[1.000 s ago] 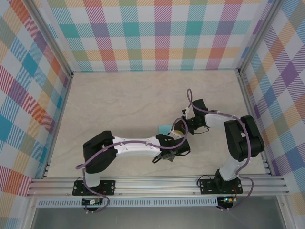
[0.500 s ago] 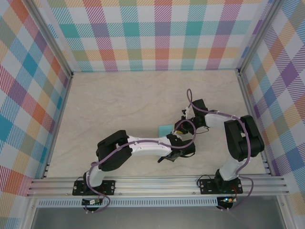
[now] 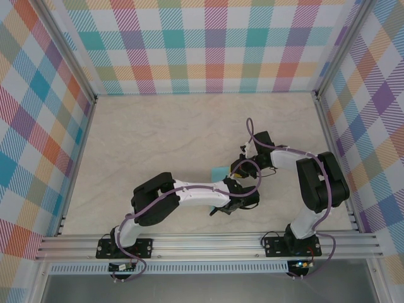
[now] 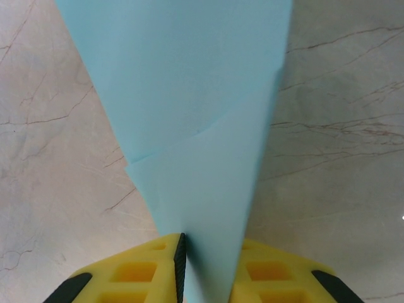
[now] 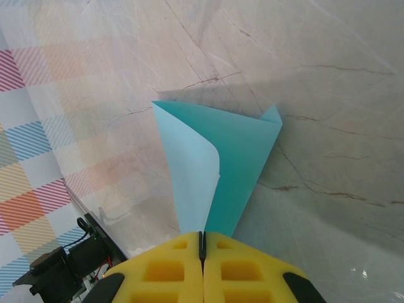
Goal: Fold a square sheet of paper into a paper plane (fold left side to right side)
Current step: Fold the wing for the fifth time at the center of the table.
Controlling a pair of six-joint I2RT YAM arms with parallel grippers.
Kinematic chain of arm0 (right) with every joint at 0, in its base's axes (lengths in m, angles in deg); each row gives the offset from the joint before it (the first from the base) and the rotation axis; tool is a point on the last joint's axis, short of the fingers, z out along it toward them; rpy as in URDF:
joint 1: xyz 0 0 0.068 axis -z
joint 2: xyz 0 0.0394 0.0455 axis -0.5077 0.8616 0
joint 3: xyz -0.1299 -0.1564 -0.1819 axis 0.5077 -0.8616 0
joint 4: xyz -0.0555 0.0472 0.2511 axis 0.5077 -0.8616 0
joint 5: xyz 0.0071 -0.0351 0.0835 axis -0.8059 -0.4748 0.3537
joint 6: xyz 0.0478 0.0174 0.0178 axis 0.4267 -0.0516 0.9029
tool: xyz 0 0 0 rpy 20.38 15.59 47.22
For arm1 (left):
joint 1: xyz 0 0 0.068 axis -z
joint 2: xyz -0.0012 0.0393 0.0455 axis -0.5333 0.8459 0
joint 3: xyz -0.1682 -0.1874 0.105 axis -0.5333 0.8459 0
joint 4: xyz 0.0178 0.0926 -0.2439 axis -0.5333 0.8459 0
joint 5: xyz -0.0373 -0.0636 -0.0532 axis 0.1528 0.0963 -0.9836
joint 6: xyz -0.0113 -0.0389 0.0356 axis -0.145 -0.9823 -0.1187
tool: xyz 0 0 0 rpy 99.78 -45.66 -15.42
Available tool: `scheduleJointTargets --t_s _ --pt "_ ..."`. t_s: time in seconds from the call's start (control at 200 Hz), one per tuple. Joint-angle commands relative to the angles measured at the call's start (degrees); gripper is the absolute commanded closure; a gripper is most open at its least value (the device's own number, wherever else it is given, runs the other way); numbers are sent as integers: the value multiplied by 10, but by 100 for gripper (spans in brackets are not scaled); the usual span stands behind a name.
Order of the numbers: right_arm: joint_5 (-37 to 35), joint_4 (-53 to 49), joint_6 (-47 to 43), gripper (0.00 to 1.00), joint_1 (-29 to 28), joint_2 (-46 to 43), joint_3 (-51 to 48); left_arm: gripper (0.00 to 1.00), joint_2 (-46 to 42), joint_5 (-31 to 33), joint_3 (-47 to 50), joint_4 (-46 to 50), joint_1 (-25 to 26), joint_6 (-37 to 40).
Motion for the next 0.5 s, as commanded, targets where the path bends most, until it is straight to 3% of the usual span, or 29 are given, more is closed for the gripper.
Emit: scheduleJointTargets --t_s 0.0,0.495 --pt "-3 -13 -7 94 -3 1 12 79 9 7 -16 24 8 -8" --pt "-23 -17 0 95 -3 16 13 77 -4 -27 -9 -8 10 1"
